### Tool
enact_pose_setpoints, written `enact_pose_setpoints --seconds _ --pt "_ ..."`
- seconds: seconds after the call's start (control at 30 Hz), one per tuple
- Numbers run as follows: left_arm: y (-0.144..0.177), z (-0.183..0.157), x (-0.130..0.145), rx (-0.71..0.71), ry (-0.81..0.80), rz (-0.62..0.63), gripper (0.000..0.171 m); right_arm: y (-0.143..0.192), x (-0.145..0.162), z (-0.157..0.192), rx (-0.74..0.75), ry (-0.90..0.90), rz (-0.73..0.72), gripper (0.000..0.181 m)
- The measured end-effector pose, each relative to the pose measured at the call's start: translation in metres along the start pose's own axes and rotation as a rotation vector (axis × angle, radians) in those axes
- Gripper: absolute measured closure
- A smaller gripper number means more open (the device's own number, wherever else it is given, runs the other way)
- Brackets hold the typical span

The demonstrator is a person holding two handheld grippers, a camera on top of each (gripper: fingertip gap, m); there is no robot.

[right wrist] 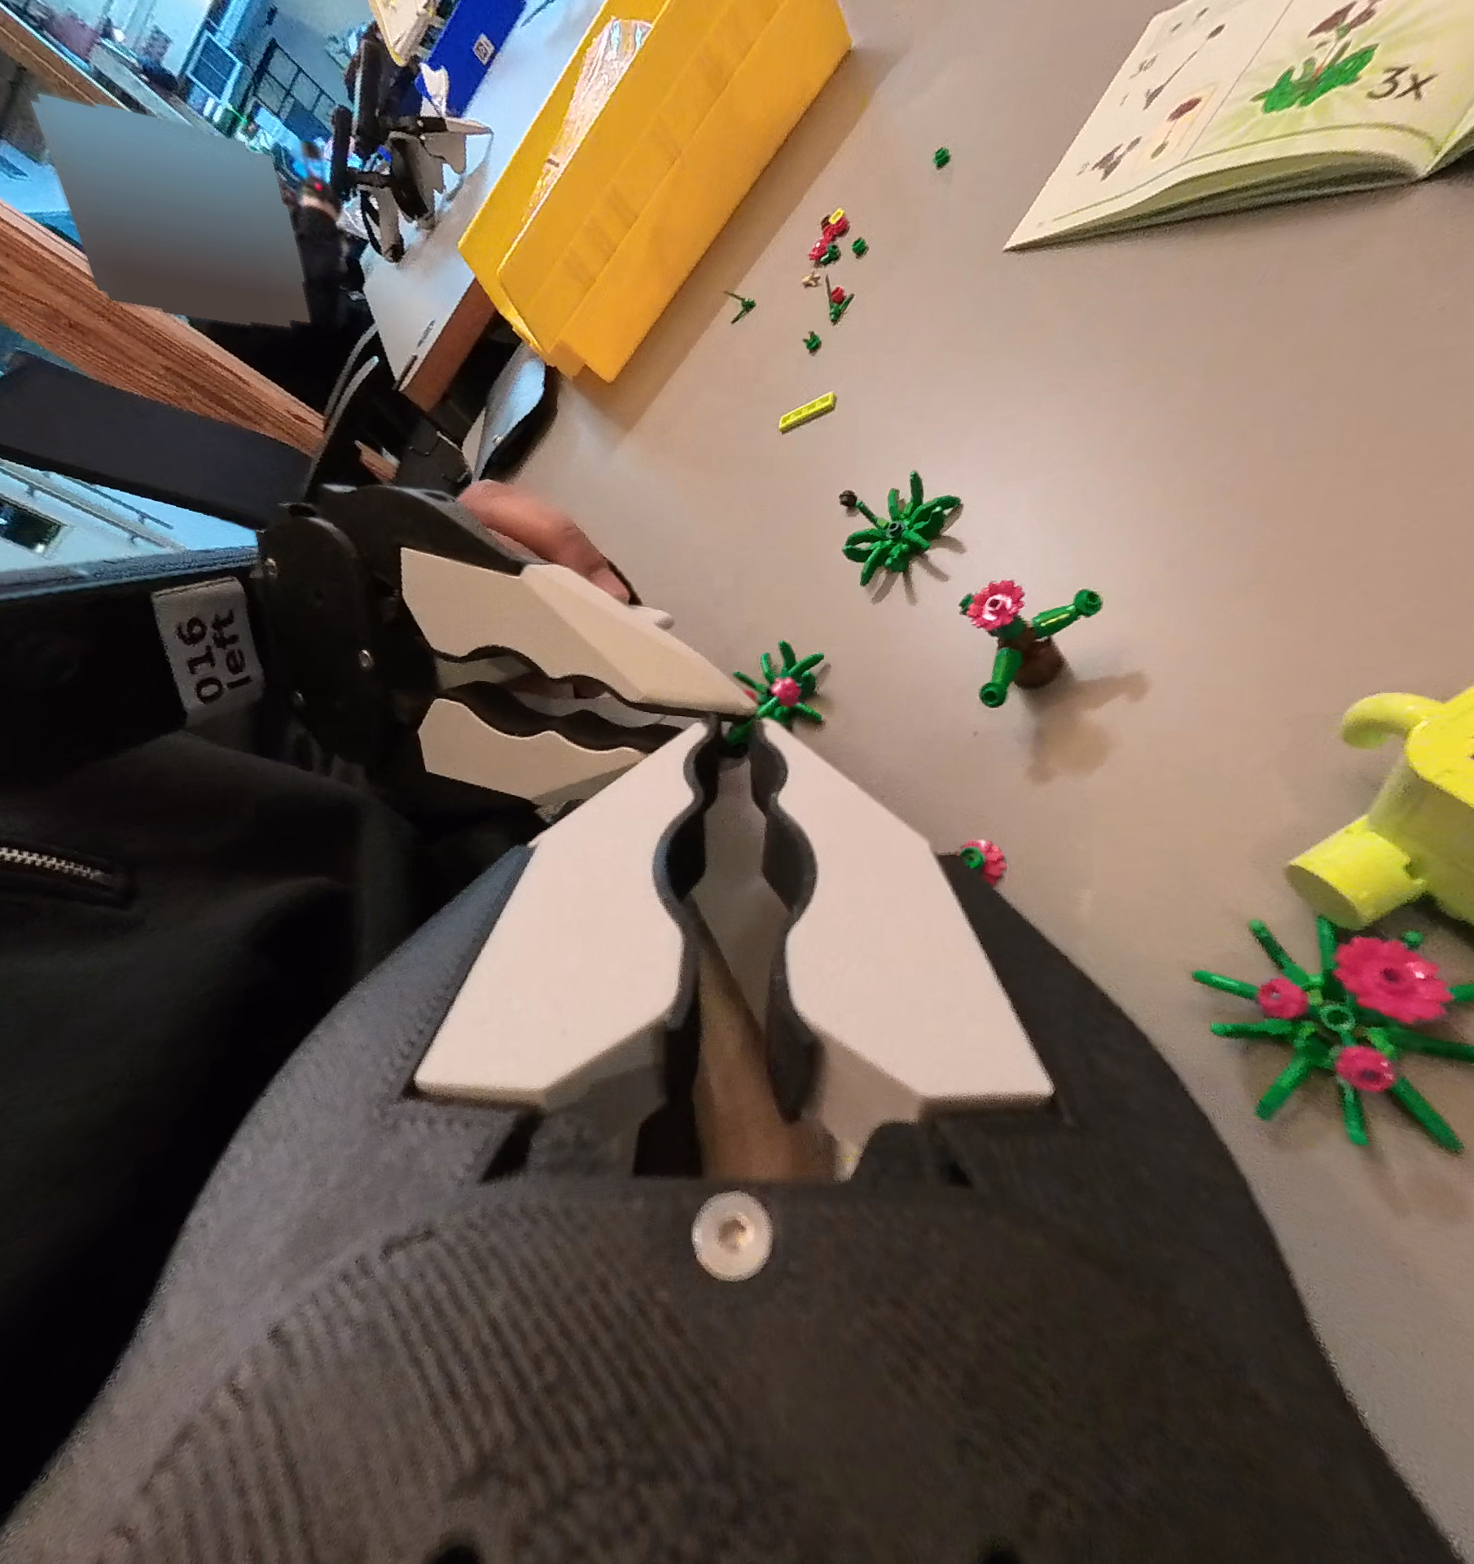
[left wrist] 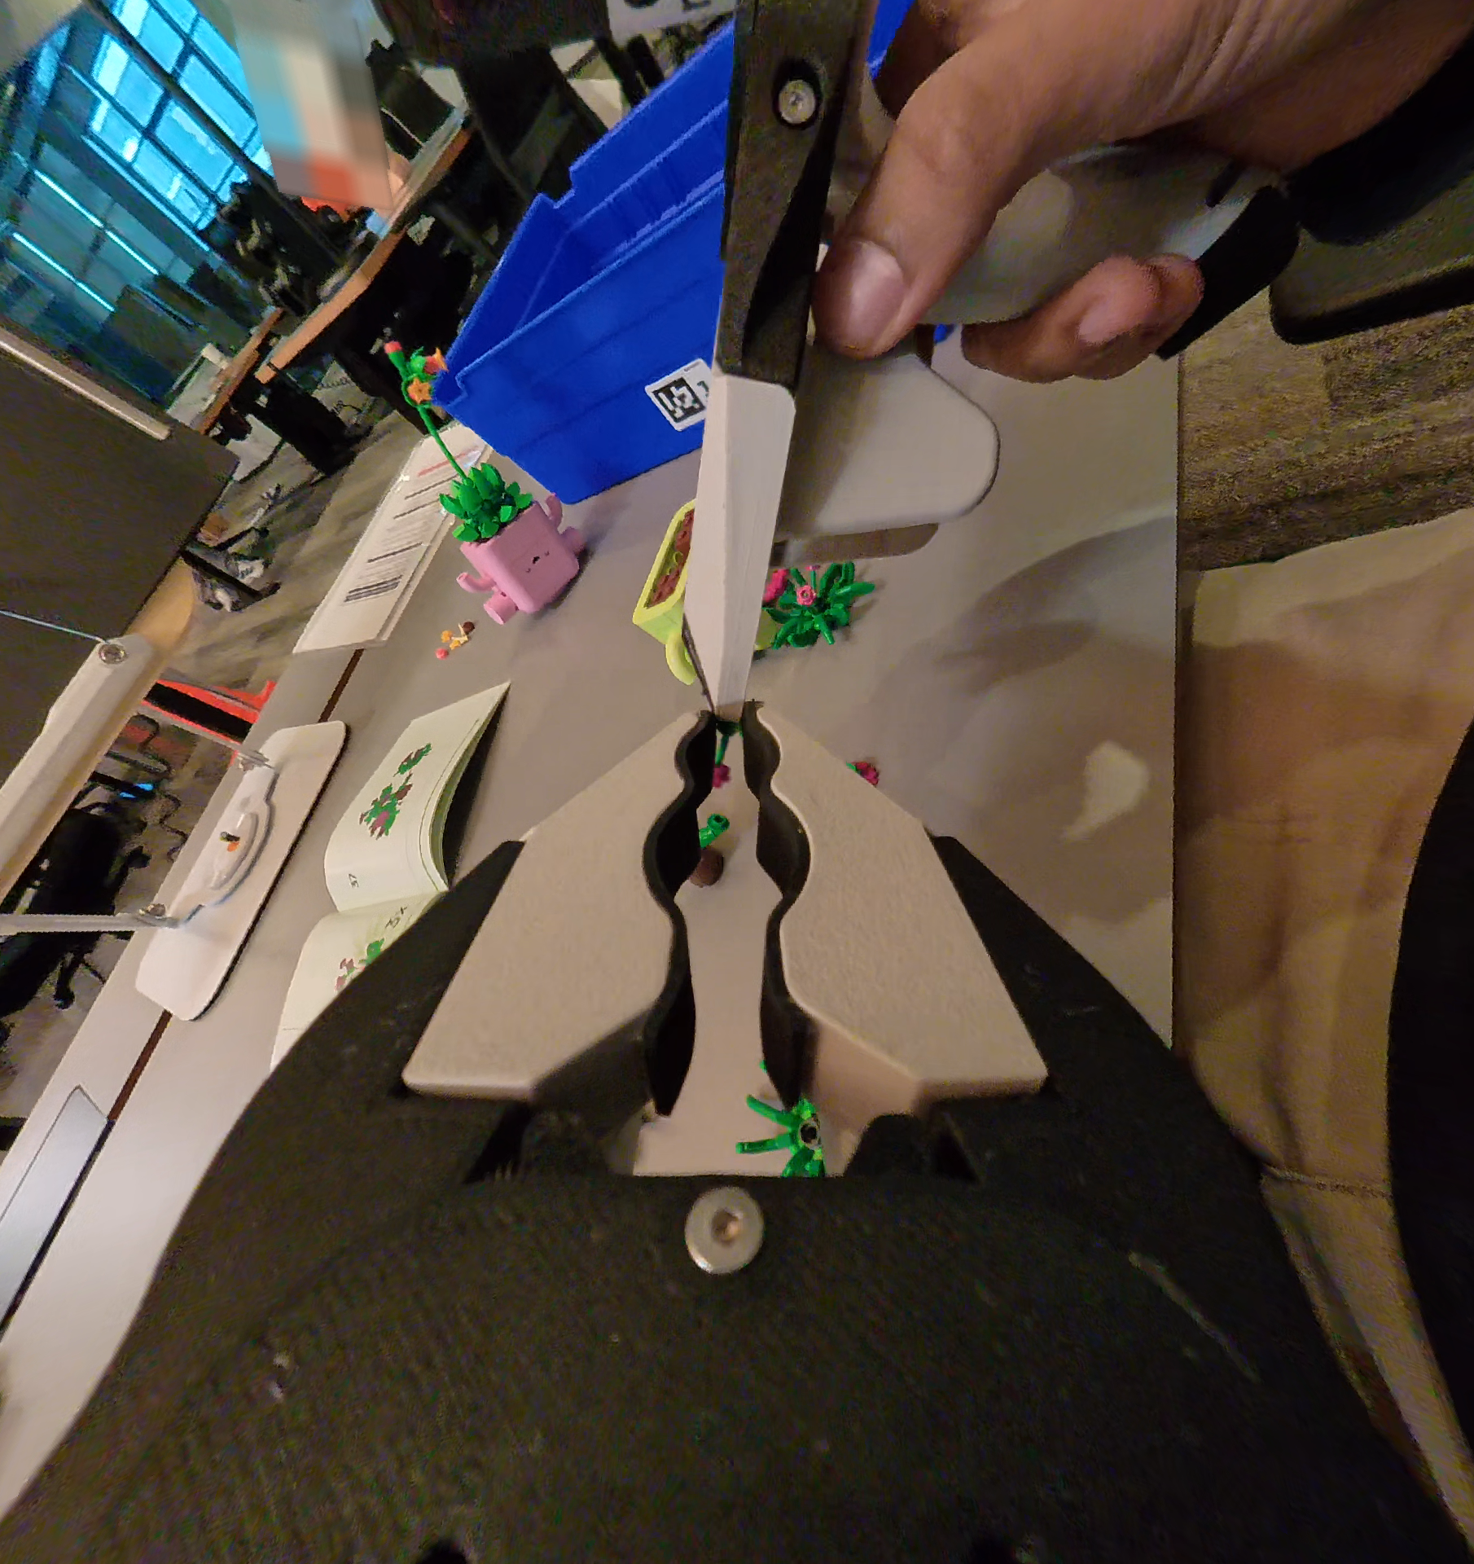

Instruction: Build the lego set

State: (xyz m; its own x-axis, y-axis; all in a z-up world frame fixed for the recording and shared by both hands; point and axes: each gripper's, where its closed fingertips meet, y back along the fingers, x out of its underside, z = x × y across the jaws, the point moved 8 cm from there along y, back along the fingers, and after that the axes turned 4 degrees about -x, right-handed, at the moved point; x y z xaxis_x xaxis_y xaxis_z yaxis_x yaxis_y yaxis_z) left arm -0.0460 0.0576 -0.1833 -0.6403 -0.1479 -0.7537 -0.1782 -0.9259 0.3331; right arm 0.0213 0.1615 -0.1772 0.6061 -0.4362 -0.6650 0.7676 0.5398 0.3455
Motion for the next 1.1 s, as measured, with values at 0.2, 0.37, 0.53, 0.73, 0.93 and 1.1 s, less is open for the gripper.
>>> enact_pose_setpoints --seconds 0.2,0.37,0.53,0.73,0.93,1.1 --pt "0.003 0.004 -0.002 -0.002 0.057 -0.058 0.161 0.007 -0.002 -0.003 -0.016 -0.009 -0.048 0.181" --pt "0.008 0.017 0.001 0.041 0.235 -0.138 0.155 0.013 -0.003 -0.003 -0.02 -0.002 -0.087 0.181" --pt "0.012 0.028 0.007 0.172 0.435 -0.223 0.156 0.012 -0.002 -0.001 -0.062 -0.027 -0.113 0.181" --pt "0.009 0.025 0.01 0.235 0.441 -0.202 0.162 0.007 -0.001 0.001 -0.066 -0.02 -0.096 0.181" --pt "0.008 0.022 0.009 0.252 0.424 -0.192 0.167 0.007 -0.003 0.005 -0.055 -0.002 -0.072 0.181" --pt "0.01 0.025 0.009 0.255 0.444 -0.219 0.168 0.007 -0.004 0.006 -0.072 0.007 -0.083 0.181"
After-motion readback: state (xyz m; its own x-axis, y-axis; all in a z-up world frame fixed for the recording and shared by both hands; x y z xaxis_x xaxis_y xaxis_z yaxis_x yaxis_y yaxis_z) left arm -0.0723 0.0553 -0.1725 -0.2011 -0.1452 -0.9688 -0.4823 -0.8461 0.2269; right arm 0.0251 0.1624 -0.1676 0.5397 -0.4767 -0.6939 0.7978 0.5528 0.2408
